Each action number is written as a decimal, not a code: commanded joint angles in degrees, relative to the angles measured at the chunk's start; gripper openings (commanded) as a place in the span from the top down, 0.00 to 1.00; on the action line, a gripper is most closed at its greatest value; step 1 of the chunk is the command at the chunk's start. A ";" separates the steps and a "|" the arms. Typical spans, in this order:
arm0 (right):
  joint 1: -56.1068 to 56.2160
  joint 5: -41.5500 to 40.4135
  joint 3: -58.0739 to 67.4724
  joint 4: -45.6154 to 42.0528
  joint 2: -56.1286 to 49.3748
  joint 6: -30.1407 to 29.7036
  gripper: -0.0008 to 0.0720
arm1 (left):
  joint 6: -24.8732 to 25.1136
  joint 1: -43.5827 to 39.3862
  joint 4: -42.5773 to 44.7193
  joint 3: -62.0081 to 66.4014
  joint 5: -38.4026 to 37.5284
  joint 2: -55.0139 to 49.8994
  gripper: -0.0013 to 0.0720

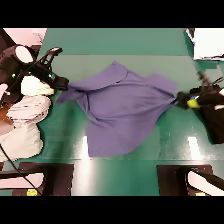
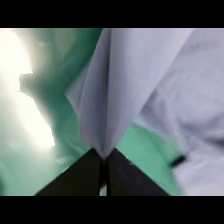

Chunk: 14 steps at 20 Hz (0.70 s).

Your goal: Fold the shirts.

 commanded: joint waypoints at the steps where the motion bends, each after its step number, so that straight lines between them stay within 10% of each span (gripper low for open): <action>1: -6.58 0.48 13.81 -5.70 -0.72 1.01 0.97 | 2.05 1.11 -8.74 -8.02 -4.46 4.02 0.93; 10: -3.52 7.04 38.84 -5.22 -18.56 1.18 0.95 | 4.81 1.11 -16.20 -19.78 3.13 6.43 0.93; 11: -2.49 8.26 40.85 -5.20 -20.22 1.18 0.64 | 4.81 1.11 -16.15 -19.78 4.04 6.43 0.72; 12: -1.77 9.90 42.64 -5.20 -21.49 1.18 0.36 | 4.76 1.11 -16.09 -19.78 4.74 6.43 0.18; 14: -1.42 14.03 46.10 -5.25 -23.04 1.16 0.37 | 4.37 1.75 -14.23 -19.78 4.04 6.45 0.02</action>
